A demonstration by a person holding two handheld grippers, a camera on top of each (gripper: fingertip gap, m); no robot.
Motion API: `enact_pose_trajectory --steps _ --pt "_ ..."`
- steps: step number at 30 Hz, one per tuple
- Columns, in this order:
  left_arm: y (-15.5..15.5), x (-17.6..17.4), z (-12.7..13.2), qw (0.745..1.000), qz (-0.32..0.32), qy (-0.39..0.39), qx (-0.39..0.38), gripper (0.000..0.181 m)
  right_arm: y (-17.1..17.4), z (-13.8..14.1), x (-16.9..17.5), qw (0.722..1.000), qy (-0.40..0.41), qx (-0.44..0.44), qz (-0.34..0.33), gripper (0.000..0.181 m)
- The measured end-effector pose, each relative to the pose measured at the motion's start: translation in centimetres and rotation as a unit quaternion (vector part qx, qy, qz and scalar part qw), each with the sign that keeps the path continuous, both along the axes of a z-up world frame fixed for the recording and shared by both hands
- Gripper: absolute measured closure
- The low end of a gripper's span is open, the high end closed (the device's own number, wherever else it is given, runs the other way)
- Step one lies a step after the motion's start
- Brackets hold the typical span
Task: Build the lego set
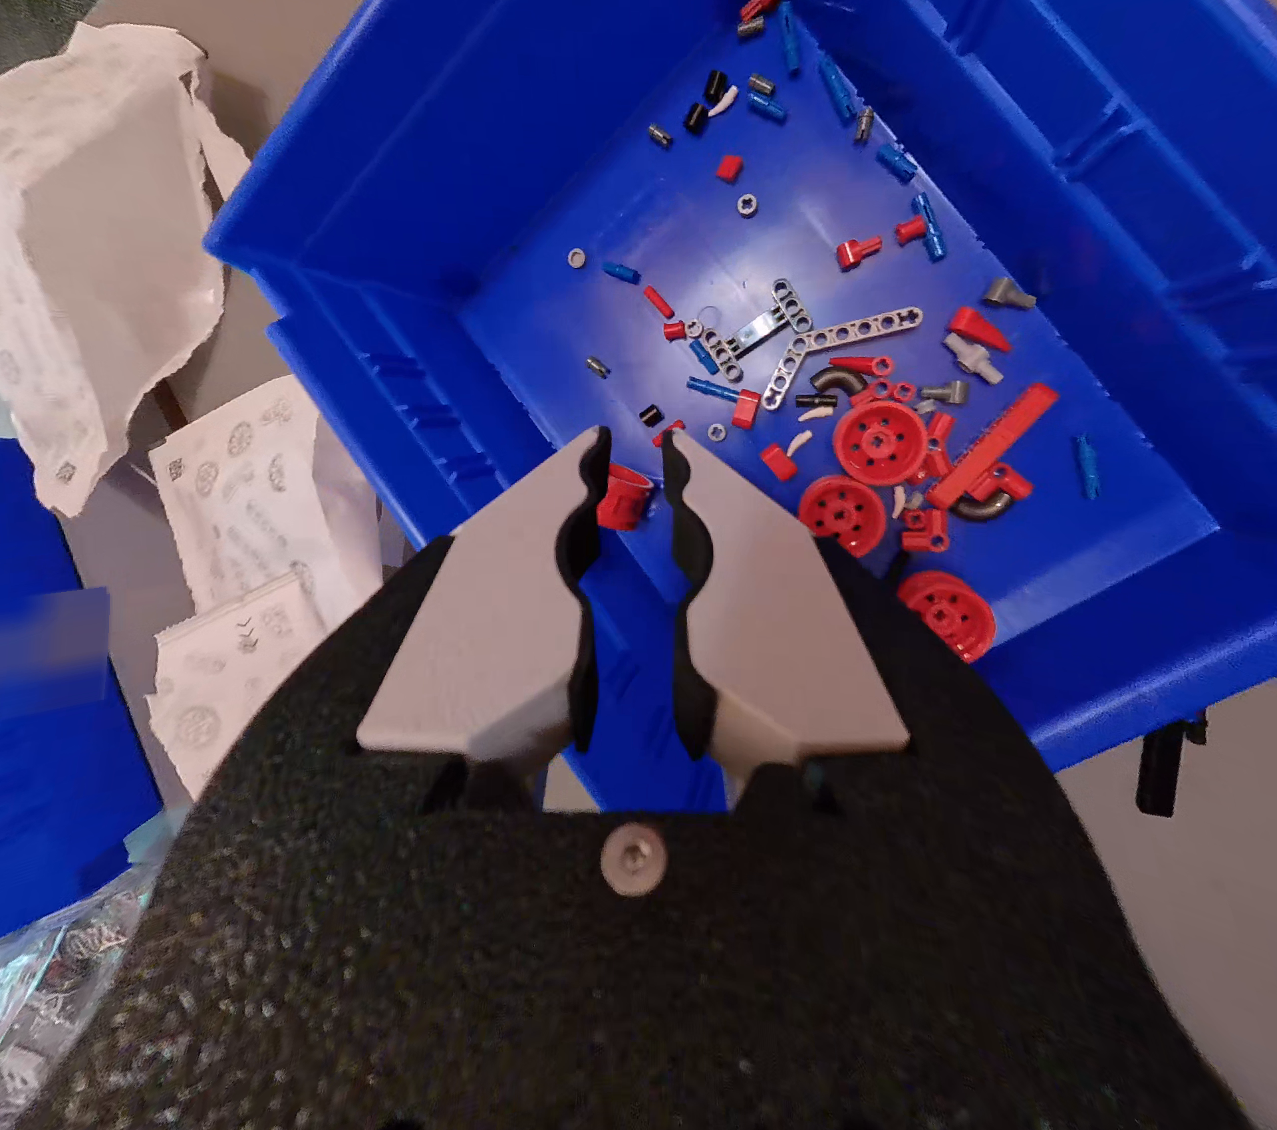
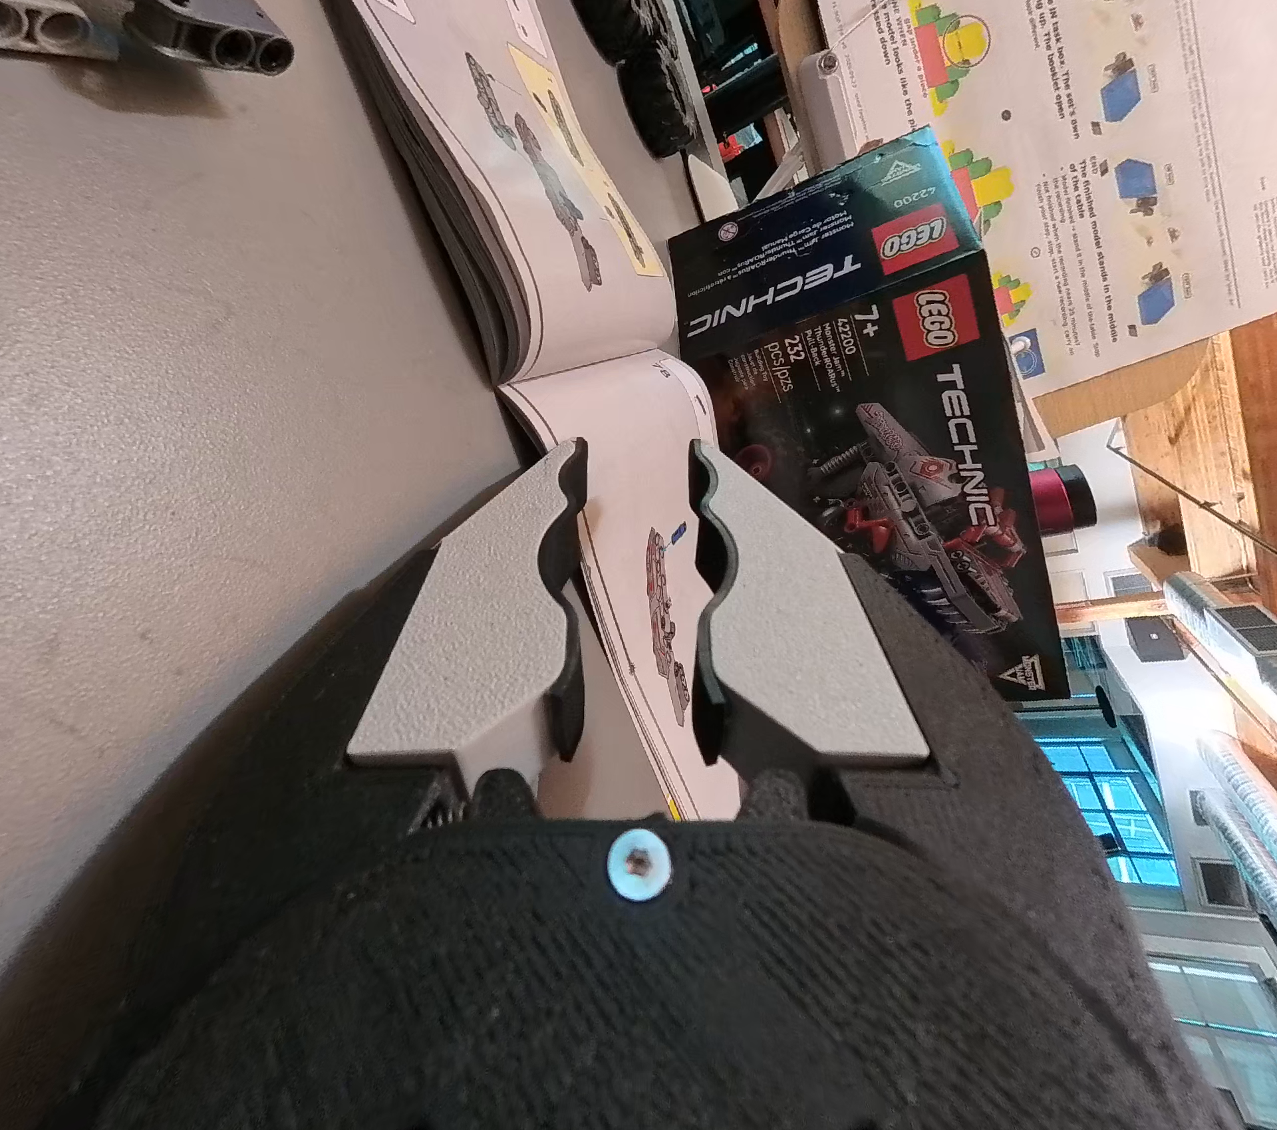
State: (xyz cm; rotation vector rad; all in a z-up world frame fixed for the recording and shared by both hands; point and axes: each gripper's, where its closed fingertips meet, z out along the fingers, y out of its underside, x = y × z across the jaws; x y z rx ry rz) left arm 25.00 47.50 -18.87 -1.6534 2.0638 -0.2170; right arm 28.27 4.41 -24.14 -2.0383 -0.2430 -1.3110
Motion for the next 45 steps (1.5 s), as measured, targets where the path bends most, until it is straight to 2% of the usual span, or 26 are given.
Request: enact_pose_trajectory --steps 14,20,27,31,33,38,41,45 --pt "-1.4 -1.5 -0.3 0.998 -0.039 0.042 0.004 0.173 0.0 -0.1 0.0 1.0 -0.001 -0.002 -0.001 0.154" --pt "0.1 -0.4 0.2 1.0 0.01 0.003 0.001 0.168 0.1 -0.1 0.0 1.0 -0.002 -0.002 -0.001 0.155" --pt "0.6 2.5 1.1 0.994 0.055 -0.087 -0.027 0.162 0.1 -0.1 0.0 1.0 -0.001 -0.002 -0.001 0.155" --pt "0.7 3.7 0.0 0.995 0.032 -0.09 -0.002 0.151 0.1 -0.1 0.0 1.0 -0.002 -0.002 -0.001 0.155" --pt "1.0 4.8 0.1 0.991 0.055 -0.119 -0.005 0.152 0.1 -0.1 0.0 1.0 -0.002 -0.002 -0.001 0.155" --pt "1.0 6.4 -1.1 0.979 0.103 -0.151 -0.089 0.151 0.1 -0.1 0.0 1.0 -0.001 -0.001 -0.001 0.154" --pt "2.6 6.4 -2.3 0.975 0.152 -0.145 -0.078 0.149 0.1 -0.1 0.0 1.0 -0.001 0.0 -0.001 0.154" --pt "3.7 6.1 -4.4 0.977 0.175 -0.113 -0.053 0.142 0.1 -0.1 0.0 1.0 -0.001 0.0 -0.001 0.154"
